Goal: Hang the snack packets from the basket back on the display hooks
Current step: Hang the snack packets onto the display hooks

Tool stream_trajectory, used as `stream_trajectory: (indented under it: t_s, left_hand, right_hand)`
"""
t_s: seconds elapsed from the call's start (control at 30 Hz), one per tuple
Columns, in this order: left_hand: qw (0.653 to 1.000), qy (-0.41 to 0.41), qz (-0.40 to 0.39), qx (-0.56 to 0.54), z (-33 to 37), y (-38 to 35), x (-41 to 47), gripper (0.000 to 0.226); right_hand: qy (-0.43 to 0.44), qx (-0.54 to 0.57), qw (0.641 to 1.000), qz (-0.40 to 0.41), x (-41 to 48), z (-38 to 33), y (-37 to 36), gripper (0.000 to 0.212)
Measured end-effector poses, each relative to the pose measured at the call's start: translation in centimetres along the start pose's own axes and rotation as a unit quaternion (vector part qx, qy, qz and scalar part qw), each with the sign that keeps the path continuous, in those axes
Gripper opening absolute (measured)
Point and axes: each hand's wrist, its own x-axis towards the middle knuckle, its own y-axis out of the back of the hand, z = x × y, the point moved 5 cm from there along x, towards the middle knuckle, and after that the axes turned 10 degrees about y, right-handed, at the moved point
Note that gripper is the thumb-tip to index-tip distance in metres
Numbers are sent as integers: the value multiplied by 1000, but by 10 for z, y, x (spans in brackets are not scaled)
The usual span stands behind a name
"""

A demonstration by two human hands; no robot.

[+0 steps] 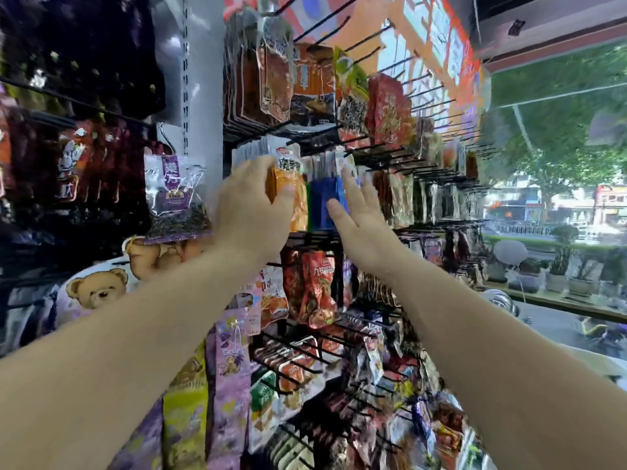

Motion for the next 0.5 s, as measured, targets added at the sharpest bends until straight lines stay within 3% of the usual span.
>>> stream_trajectory:
  t_s: [0.13, 0.27, 0.5]
  left_hand:
    - [992, -81, -2, 101, 55, -35, -51, 46]
    - [976, -120, -62, 170, 80, -102, -122, 54]
    - [940, -23, -245, 237, 54, -240, -246, 65]
  right_hand:
    - [-30, -16, 999, 1, -61, 47, 44, 63]
    - [-83, -38, 995, -48, -148, 110, 84, 64]
    - [-198, -117, 965, -124, -300, 235, 129, 70]
